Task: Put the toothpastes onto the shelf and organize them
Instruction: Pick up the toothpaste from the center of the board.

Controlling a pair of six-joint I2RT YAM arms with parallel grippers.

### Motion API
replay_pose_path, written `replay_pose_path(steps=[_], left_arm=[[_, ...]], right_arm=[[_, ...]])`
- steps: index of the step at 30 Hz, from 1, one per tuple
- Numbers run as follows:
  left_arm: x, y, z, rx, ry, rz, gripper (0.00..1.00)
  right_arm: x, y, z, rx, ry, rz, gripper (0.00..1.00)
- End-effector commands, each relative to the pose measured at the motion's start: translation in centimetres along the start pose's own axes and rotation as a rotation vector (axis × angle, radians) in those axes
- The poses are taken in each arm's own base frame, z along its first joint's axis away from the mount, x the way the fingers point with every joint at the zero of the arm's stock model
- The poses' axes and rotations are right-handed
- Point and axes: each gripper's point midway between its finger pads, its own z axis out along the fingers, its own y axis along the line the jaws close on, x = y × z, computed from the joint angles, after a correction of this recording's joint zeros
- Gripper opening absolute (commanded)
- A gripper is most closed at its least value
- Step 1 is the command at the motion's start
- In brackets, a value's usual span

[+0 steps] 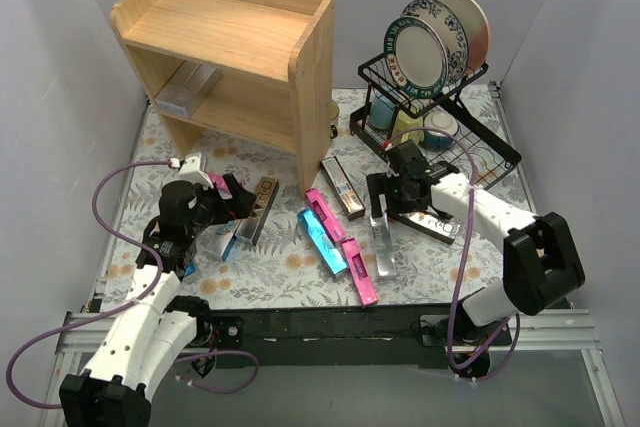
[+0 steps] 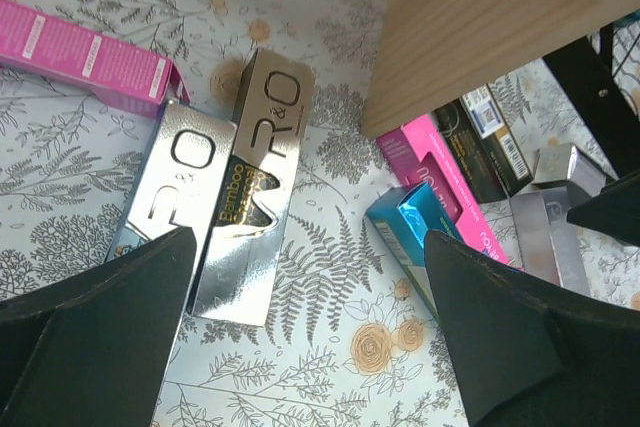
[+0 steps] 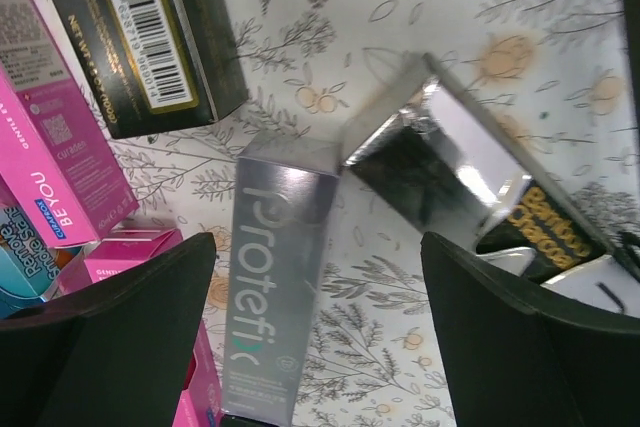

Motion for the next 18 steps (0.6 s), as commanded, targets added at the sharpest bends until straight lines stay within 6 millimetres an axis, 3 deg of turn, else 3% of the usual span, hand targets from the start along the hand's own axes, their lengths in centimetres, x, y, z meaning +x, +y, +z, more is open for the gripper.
replay_pose_path(steps=[1,8,18], left_arm=[[-0.3,-0.4,0.0,0.012,-0.038,0.023,0.98],[0.4,-0.7,0.4,0.024,-0.010,0.032,0.98],[2.1,-3.2,0.6,0.095,0.063,-0.064,0.98]], right_arm=[[0.5,2.3,0.2,-0.021,0.065,0.028,0.89],[2.9,3.0,3.4,0.016,0.135,0.038,0.78],[4.3,1.7,4.9,0.130,0.133,0.028,0.63]])
